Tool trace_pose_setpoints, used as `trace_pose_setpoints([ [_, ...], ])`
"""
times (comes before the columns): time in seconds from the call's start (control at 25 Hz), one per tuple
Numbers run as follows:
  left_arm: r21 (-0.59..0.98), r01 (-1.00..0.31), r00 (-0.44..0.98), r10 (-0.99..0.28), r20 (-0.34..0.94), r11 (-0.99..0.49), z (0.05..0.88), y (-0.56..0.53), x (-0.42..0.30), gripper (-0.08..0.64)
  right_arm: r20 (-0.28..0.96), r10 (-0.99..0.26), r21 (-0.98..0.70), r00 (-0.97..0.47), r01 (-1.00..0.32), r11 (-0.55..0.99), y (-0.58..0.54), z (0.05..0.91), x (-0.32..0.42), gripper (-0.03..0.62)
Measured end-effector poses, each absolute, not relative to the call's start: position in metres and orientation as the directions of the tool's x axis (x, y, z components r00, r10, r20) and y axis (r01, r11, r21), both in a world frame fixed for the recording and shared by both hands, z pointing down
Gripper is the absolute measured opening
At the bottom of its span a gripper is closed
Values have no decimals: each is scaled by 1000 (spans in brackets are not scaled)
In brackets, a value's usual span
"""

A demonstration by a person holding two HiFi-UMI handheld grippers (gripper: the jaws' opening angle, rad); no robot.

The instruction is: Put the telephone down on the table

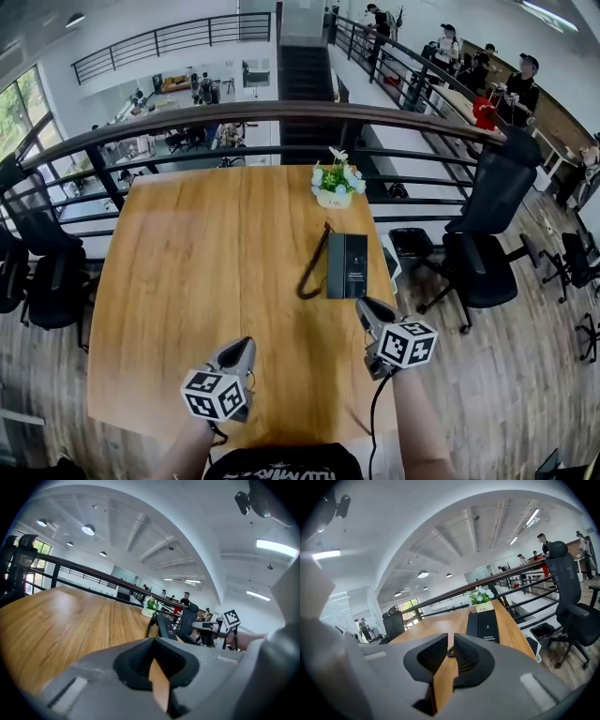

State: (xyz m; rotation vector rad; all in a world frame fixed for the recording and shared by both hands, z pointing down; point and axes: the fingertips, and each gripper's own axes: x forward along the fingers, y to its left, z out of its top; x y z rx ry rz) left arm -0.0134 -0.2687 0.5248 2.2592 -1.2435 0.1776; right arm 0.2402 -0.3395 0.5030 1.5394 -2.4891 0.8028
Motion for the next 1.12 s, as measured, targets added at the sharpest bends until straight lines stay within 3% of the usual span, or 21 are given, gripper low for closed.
trace_pose_setpoints([
  [0.12, 397, -815, 560, -750, 353, -422, 521, -253, -24, 3, 345, -814, -365, -467, -866, 342, -319, 501, 228, -1],
  [0.6, 404, -810, 562, -760, 326, -426, 514, -191, -79, 2, 280, -860, -376, -427, -873, 311, -245, 483, 164, 0],
  [1.12, 357, -817, 561, -768, 308, -453, 507, -109, -149, 2, 291, -859, -358, -421, -881, 311, -163, 483, 93, -1],
])
